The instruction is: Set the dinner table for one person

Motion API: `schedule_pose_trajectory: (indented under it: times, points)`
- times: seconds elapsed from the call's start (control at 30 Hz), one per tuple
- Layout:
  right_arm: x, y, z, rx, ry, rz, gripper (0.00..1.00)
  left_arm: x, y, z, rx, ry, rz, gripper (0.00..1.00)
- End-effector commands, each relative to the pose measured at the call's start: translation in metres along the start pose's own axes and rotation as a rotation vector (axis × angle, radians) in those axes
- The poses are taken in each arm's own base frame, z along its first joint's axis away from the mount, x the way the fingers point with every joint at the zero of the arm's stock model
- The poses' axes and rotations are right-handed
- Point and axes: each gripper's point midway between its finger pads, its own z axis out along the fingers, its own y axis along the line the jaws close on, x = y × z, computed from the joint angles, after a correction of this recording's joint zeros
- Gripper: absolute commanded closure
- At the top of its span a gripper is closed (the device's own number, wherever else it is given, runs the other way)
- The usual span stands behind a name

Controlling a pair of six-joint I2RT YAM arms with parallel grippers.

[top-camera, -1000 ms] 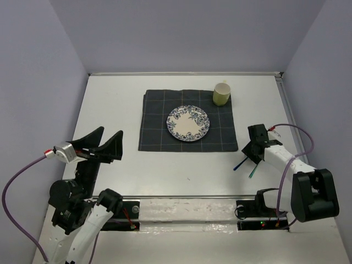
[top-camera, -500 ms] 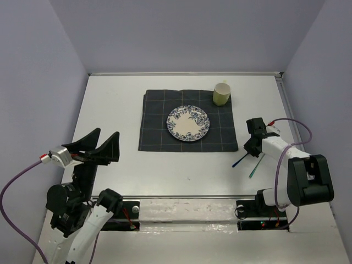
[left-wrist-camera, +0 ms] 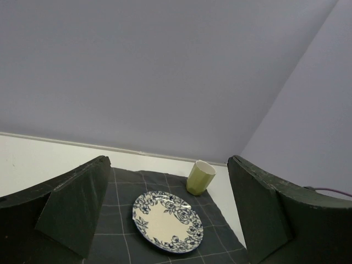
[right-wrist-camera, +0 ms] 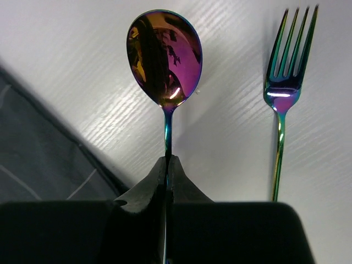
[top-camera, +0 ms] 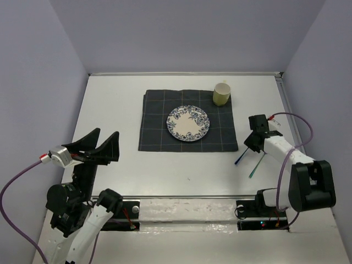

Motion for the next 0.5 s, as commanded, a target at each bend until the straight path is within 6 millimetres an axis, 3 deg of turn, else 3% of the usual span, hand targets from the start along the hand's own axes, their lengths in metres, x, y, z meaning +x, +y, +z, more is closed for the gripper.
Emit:
schedule_pose_trajectory:
  times: [0.0, 0.13, 0.23, 0.47]
  points:
    - [-0.06, 0.014, -0.046, -0.098, -0.198, -0.037, 1.0, -0.006, -0.003, 0.006, 0.005, -0.016, 0.017, 0.01]
    - [-0.075, 0.024, -0.079, -0.19, -0.275, -0.127, 1.0, -0.002, -0.001, 0.008, -0.002, -0.004, 0.022, 0.01]
    - [-0.071, 0.045, -0.096, -0.304, -0.274, -0.204, 1.0, 0.002, 0.0, 0.011, -0.011, 0.008, 0.028, 0.01]
    - [-0.043, 0.122, -0.138, -0.573, -0.252, -0.375, 1.0, 0.006, 0.002, 0.015, -0.023, 0.022, 0.037, 0.01]
